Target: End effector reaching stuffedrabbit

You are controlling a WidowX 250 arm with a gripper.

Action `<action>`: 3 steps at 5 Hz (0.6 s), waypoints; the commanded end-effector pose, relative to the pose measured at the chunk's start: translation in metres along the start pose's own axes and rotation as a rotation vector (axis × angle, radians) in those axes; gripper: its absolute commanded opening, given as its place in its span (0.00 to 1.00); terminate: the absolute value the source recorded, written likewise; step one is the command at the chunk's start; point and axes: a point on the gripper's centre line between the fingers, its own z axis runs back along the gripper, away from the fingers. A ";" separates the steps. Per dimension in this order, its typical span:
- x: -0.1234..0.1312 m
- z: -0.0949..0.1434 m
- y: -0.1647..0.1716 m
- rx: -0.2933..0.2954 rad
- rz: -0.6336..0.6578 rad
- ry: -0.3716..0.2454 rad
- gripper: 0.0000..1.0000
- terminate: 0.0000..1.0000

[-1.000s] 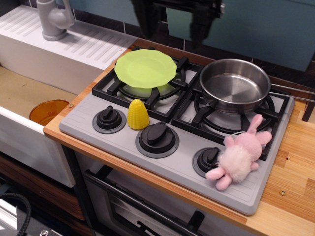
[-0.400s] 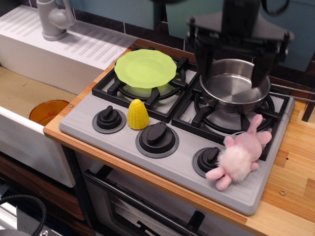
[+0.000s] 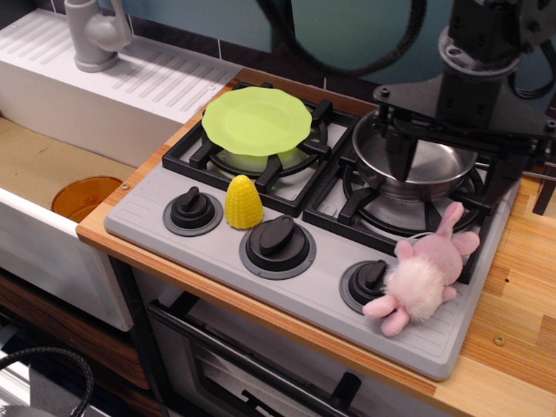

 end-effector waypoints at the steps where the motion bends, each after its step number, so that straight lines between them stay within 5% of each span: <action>1: -0.004 -0.006 -0.009 0.005 0.005 -0.051 1.00 0.00; 3: -0.019 -0.028 -0.010 -0.004 0.009 -0.092 1.00 0.00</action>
